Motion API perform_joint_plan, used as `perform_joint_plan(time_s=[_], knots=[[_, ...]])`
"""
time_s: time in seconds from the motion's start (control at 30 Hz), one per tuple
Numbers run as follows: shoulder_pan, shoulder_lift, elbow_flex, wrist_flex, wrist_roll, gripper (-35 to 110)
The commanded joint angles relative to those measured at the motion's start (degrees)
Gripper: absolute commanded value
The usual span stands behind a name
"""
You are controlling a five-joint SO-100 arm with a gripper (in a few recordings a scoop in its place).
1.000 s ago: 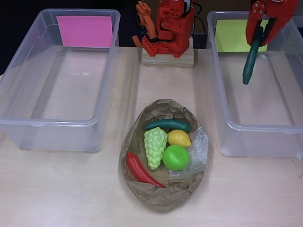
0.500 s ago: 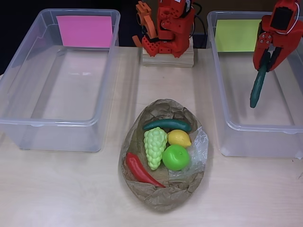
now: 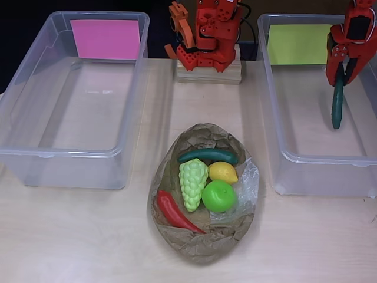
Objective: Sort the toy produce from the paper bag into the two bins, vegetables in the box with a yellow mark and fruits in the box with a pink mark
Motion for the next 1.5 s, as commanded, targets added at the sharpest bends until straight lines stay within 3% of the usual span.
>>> perform_joint_plan(time_s=[0.0,0.23,0.37,0.53,0.67,0.8,1.13,1.33,1.47], knots=[[-1.6,0.2,-3.9,6.4,1.2,11],[-3.1,0.7,-7.4,13.0,1.2,29],[-3.6,0.5,-10.1,15.6,1.1,28],[-0.3,0.4,-21.8,27.9,-3.3,25],[6.8,0.3,-33.7,36.2,-16.1,23],[15.8,0.9,-38.0,37.1,-34.2,22],[42.5,0.0,-46.2,28.7,-80.9,20],[56.0,-10.6,-62.4,31.5,-93.8,20],[64.7,-20.2,-70.4,39.6,-97.5,33]])
